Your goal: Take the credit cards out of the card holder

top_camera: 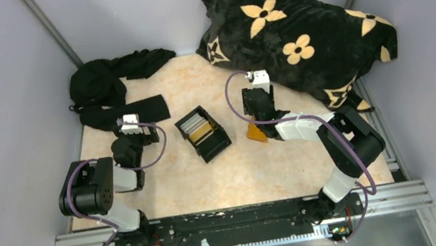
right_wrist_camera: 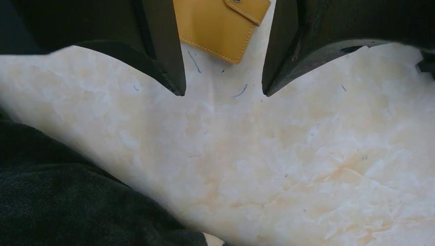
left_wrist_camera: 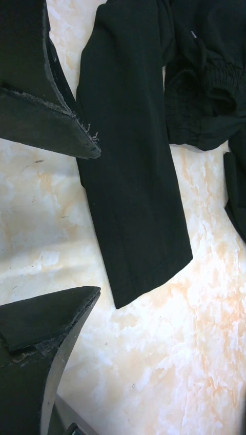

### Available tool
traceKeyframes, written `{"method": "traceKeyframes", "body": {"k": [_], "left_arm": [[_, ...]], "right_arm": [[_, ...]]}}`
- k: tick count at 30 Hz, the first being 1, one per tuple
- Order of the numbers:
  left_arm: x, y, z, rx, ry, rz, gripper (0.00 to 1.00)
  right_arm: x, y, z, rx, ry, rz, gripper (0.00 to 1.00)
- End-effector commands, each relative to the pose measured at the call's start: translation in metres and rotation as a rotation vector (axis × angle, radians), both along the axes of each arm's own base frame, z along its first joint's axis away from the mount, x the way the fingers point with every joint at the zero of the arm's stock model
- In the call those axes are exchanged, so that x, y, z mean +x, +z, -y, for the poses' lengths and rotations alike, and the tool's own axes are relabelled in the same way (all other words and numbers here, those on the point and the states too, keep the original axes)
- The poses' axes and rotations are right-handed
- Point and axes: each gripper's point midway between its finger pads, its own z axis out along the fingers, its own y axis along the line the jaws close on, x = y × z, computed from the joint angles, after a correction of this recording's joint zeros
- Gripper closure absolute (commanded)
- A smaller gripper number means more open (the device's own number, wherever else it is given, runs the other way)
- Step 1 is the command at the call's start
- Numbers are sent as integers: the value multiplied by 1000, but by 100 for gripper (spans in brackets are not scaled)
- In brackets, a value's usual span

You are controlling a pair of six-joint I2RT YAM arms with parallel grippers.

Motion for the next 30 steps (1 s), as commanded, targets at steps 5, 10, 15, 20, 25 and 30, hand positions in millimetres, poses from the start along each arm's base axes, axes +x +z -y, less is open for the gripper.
{"method": "traceKeyframes", "body": {"k": [5, 10, 15, 20, 25, 30], "left_arm": [[1, -2, 4, 7, -19, -4, 1], [1, -2, 3, 5, -19, -4, 1], [2, 0, -4, -12, 20, 1, 1], [-10, 32, -21, -34, 138, 46, 1], [-29, 109, -12, -193, 195, 261, 1], [-24, 136, 39, -296, 80, 124, 0]], "right_arm": [[1, 20, -1, 35, 2, 49, 45], [3, 27, -11, 64, 32, 38, 46], [-2, 32, -19, 83, 87, 26, 48], [-8, 17, -19, 100, 86, -6, 42], [-7, 0, -28, 130, 101, -39, 37], [-6, 5, -31, 163, 99, -35, 28]]}}
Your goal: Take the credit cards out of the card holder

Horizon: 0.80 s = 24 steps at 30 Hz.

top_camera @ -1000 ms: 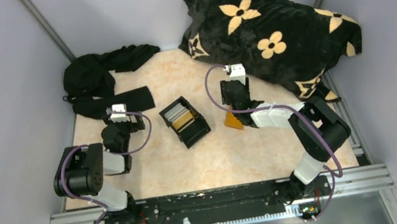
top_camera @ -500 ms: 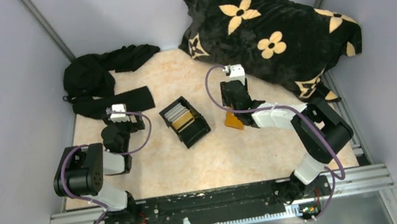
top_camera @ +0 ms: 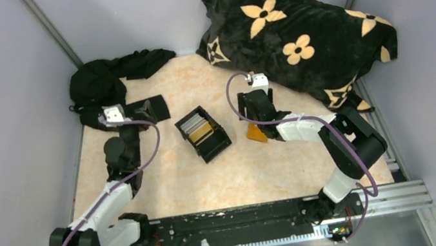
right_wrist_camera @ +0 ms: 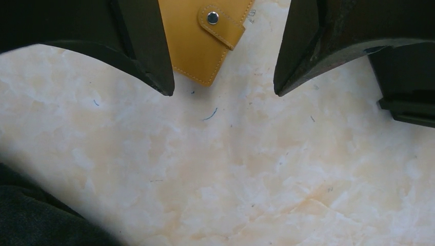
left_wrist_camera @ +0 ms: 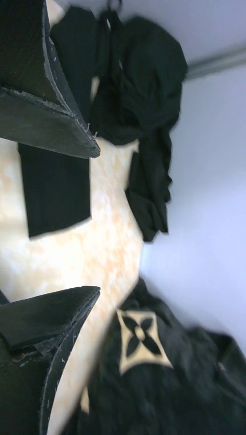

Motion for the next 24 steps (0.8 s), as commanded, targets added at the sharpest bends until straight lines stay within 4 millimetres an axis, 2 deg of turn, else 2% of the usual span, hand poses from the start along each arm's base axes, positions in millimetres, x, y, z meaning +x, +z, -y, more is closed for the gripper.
{"method": "traceKeyframes", "body": {"k": [1, 3, 5, 7, 10, 13, 17, 19, 20, 21, 24], "left_arm": [[5, 6, 37, -89, -86, -136, 0], [8, 7, 65, -75, -171, -174, 0], [12, 11, 101, -57, -287, -223, 0], [15, 10, 127, -63, -330, -293, 0], [15, 6, 146, -109, -341, -377, 6], [12, -12, 129, -210, -209, -482, 18], [1, -29, 99, -355, -47, -552, 25], [-7, -35, 91, -478, -9, -573, 40], [-10, -36, 90, -532, -9, -565, 58], [-10, -31, 91, -535, -42, -532, 72], [-14, -39, 88, -537, -27, -541, 99]], "right_arm": [[8, 20, -10, 78, -4, 49, 28], [6, 22, -7, 77, -12, 53, 28], [3, 23, -3, 73, -21, 54, 28], [1, 25, 2, 64, -35, 58, 30], [-2, 32, 8, 46, -45, 70, 31], [-3, 59, -3, 1, 33, 109, 31], [-7, 99, -44, -9, 278, 109, 31], [-12, 112, -69, -5, 404, 101, 31], [-14, 120, -83, 10, 457, 107, 31], [-16, 124, -92, 17, 479, 113, 31], [-17, 125, -117, 43, 550, 108, 41]]}}
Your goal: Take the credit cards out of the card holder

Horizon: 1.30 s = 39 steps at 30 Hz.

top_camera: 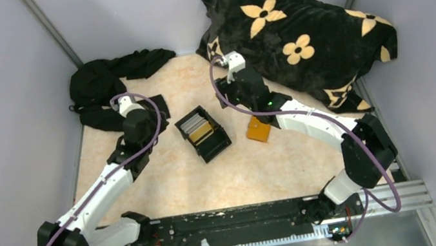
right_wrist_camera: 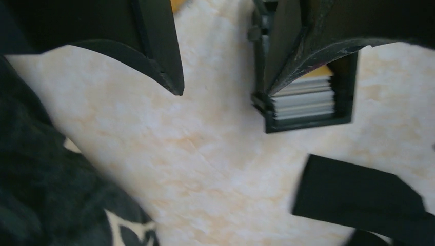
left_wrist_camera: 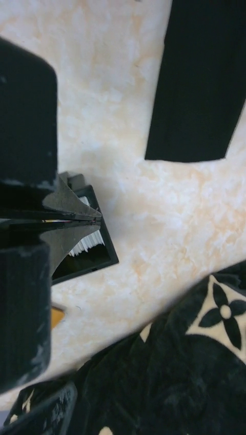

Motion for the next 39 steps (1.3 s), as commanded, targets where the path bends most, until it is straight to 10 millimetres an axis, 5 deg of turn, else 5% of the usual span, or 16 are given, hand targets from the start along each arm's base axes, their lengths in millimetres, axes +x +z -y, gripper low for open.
{"method": "traceKeyframes", "body": {"k": [1, 4, 8, 9, 13, 15, 23, 39], "left_arm": [[-8, -12, -9, -72, 77, -53, 100], [-8, -24, -9, -46, 81, -100, 100], [-9, -37, -7, -39, 70, -122, 100], [-9, -40, -7, -39, 67, -126, 94], [-9, -48, -5, -37, 59, -139, 28], [-9, -54, -4, -32, 55, -148, 11], [-7, -78, -1, -18, 53, -202, 10], [25, -84, 26, -39, -17, -234, 10]], "right_arm": [[-12, 9, -51, 9, 210, -10, 43], [-12, -2, -73, -9, 253, -39, 54], [-6, -34, -92, -29, 278, -110, 86], [-5, -39, -95, -33, 281, -123, 87], [-2, -49, -103, -33, 290, -147, 78], [-2, -50, -105, -32, 296, -150, 68], [-4, -66, -113, -48, 315, -183, 67], [-2, -78, -104, -85, 268, -206, 69]]}}
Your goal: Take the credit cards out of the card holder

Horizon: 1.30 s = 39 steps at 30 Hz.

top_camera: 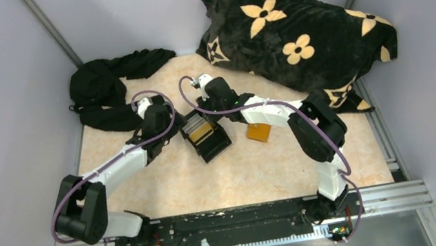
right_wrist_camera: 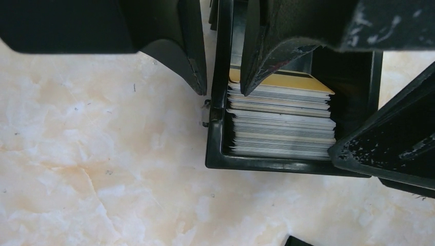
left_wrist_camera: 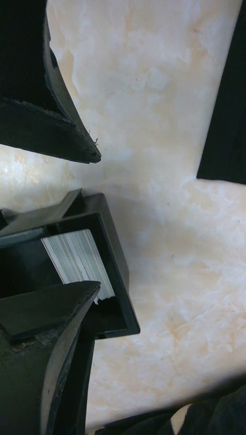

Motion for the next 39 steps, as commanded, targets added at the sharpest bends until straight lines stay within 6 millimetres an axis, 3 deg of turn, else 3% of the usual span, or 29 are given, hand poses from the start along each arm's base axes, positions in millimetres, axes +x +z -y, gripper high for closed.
{"method": "traceKeyframes", "body": {"k": [1, 8, 13, 21, 27, 33, 39], "left_arm": [[18, 16, 19, -64, -46, 35, 10], [28, 6, 32, -82, -71, 2, 10], [33, 0, 37, -91, -77, -16, 9], [44, -3, 47, -104, -95, -29, 9], [52, -4, 55, -118, -106, -33, 9], [61, -6, 59, -120, -103, -35, 9], [73, -10, 65, -119, -103, -38, 9]], "right_arm": [[5, 24, -8, 30, -18, 50, 68], [2, 29, 1, 33, -38, 66, 68], [-4, 59, 8, 97, -56, 122, 65], [-13, 87, 27, 121, -85, 181, 64], [-9, 62, 59, 57, -197, 157, 64], [-9, 50, 90, 57, -258, 140, 75], [-18, 31, 95, 21, -234, 108, 81]]}}
